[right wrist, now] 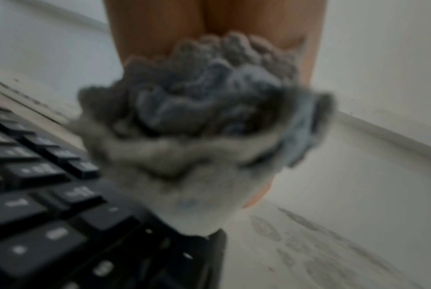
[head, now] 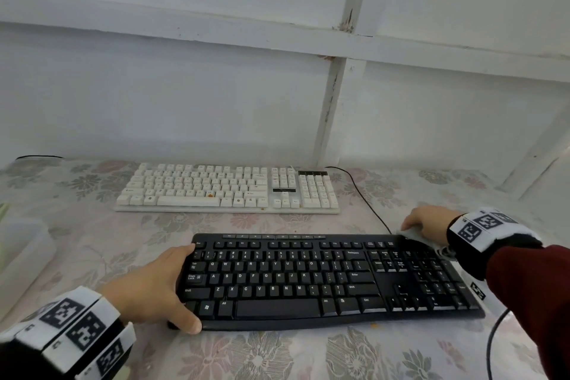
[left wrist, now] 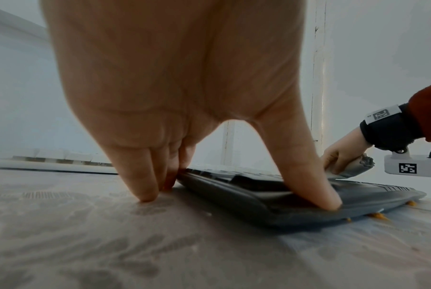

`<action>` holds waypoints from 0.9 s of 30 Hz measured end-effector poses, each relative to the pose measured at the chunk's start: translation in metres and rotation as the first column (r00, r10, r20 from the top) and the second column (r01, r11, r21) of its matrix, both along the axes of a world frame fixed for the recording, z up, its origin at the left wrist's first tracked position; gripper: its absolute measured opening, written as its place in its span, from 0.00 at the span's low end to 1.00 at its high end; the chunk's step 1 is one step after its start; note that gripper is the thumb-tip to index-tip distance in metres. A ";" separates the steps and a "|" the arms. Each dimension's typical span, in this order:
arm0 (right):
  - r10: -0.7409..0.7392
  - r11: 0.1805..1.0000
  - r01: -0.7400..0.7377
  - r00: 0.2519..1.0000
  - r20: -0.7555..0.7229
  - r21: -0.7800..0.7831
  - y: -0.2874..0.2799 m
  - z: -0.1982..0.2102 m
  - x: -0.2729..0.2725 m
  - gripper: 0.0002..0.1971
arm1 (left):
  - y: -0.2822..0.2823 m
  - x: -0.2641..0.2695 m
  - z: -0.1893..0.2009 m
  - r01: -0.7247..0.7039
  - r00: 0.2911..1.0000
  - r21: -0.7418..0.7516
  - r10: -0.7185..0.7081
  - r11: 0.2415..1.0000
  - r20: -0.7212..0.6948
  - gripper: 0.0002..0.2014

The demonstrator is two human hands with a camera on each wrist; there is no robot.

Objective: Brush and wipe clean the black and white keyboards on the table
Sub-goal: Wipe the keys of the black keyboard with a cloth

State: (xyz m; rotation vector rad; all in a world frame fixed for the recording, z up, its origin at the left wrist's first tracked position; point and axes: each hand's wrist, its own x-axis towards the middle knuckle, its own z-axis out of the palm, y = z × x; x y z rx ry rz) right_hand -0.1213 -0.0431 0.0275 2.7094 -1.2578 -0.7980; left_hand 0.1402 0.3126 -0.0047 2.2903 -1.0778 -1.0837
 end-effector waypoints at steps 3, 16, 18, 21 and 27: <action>-0.052 0.998 0.046 0.992 -0.119 -0.051 -0.002 0.008 -0.001 0.17 | 0.001 0.000 0.002 -0.005 1.000 0.004 0.005 1.000 -0.003 0.58; 0.218 0.882 -0.353 0.892 0.395 0.311 0.146 0.041 0.138 0.18 | -0.001 -0.001 0.004 0.032 0.999 -0.031 -0.031 0.999 0.021 0.49; 0.267 0.834 -0.432 0.861 0.434 0.343 0.175 0.033 0.175 0.18 | -0.001 -0.001 0.005 0.047 0.998 -0.037 -0.045 0.998 0.053 0.48; 0.389 0.820 -0.505 0.837 0.386 0.268 0.201 0.023 0.218 0.20 | 0.000 0.001 0.003 0.057 0.998 -0.065 -0.054 0.996 0.042 0.40; 0.435 0.831 -0.488 0.869 0.235 0.267 0.206 0.011 0.225 0.23 | 0.000 0.007 -0.005 0.054 0.999 -0.107 -0.054 0.993 0.007 0.41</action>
